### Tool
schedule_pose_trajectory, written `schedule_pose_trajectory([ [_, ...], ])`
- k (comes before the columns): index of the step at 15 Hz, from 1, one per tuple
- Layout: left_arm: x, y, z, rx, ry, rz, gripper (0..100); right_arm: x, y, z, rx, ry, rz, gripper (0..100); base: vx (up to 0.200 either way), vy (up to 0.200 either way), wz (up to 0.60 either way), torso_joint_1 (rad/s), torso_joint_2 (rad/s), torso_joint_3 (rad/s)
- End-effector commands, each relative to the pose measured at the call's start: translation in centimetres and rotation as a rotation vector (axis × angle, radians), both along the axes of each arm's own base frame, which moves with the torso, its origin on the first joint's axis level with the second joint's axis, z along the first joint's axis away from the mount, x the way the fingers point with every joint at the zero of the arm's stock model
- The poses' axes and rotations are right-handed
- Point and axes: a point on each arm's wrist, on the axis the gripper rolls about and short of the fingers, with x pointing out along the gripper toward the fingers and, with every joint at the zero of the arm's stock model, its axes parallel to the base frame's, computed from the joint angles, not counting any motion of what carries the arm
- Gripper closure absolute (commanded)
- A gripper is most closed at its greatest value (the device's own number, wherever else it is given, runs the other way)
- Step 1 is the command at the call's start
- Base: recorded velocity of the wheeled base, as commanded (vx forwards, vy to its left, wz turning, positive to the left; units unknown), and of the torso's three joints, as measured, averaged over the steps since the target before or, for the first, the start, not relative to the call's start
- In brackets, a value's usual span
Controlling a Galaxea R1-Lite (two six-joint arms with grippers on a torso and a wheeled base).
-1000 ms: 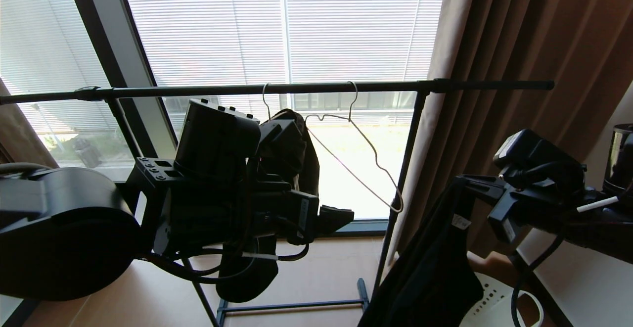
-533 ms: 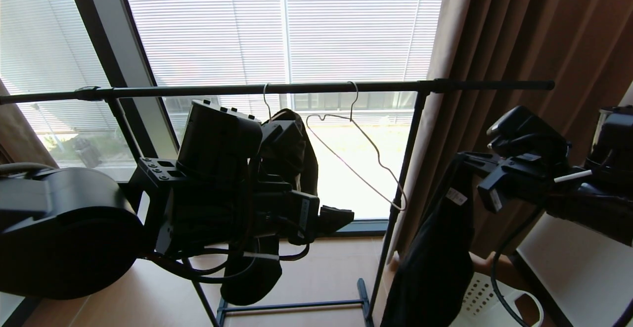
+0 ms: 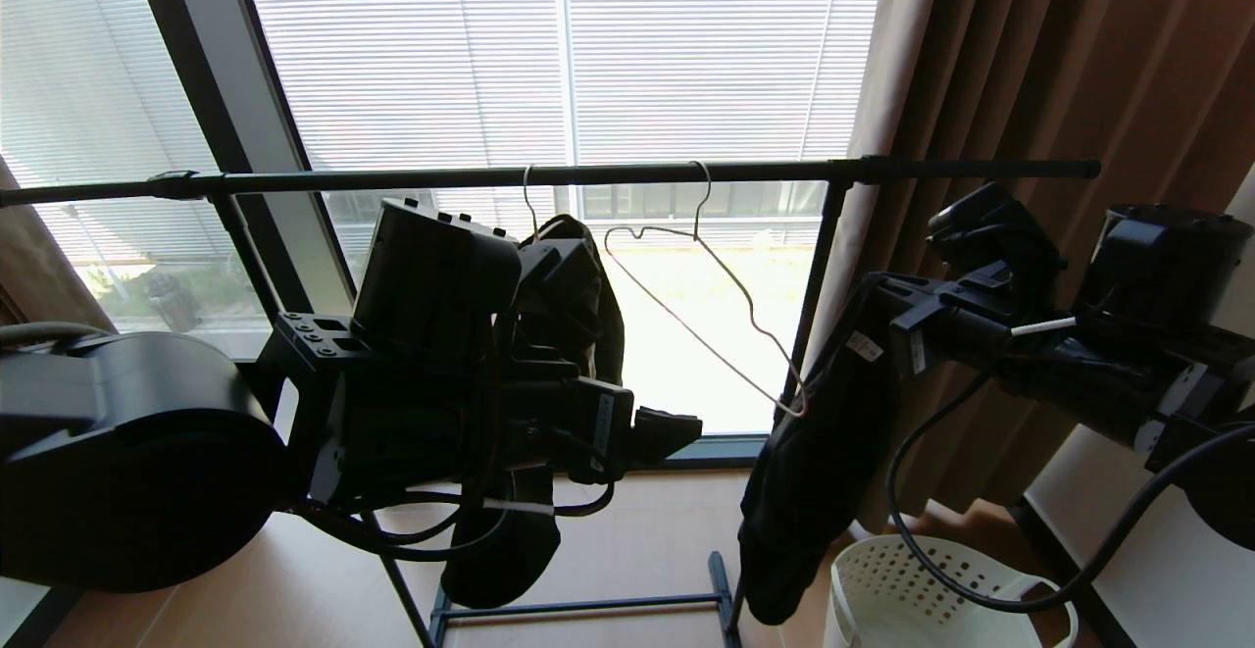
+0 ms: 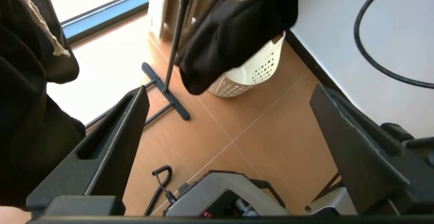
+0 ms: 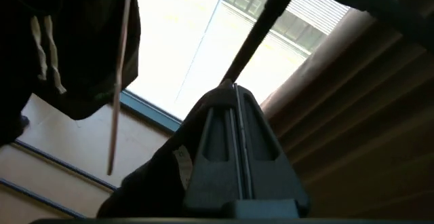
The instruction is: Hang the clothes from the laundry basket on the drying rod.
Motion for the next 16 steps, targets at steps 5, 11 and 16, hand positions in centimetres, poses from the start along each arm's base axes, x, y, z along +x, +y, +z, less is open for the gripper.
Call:
schedule_pose_trajectory([
  [5, 0.1, 0.1, -0.1, -0.001, 0.009, 0.033, 0, -2.5, 2.5, 1.4, 0.097, 0.0, 0.107, 100, 0.0, 0.0, 0.0, 0.0, 0.0, 0.0],
  [11, 3.1, -2.0, -1.2, 0.028, -0.001, 0.09, 0, -2.1, 1.6, 1.6, 0.1, -0.015, 0.068, 100, 0.0, 0.0, 0.0, 0.0, 0.0, 0.0],
  [16, 10.0, -3.1, -4.0, 0.112, -0.052, 0.165, 0, -1.9, 1.6, 1.6, 0.102, -0.015, 0.068, 100, 0.0, 0.0, 0.0, 0.0, 0.0, 0.0],
])
